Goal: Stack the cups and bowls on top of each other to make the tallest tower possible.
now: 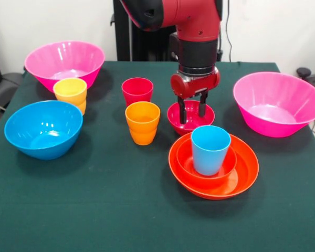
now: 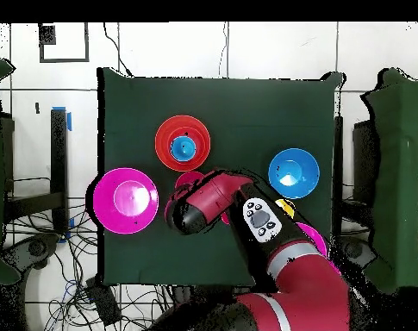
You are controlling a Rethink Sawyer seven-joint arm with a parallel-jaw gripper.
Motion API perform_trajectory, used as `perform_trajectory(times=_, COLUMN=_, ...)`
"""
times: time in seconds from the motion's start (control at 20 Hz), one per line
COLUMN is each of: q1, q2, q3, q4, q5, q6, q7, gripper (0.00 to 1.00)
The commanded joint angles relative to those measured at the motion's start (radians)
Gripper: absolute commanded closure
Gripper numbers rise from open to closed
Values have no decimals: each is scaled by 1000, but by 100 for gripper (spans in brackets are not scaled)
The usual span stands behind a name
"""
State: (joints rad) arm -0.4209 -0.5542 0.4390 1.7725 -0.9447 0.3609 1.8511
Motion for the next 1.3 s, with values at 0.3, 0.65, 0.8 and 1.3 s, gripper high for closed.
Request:
perform_trajectory(times=0.3, q1=25, q2=33, q3=-31, q4=-79, q5=-20, q6=-33, q7=41, gripper=0)
perform_trajectory(times=0.65, q1=6, q2=41, q3=-23, q4=-78, q5=-30, q6=-40, q7=14, gripper=100)
perform_trajectory(times=0.8, q1=-6, q2=39, q3=-18, q4=-73, q5=-31, q6=-46, q7=7, gripper=100)
perform_trajectory(times=1.3, q1=-116, q2=44, q3=60, q4=-62, q5=-26, q6=-15, q7=-109, gripper=100)
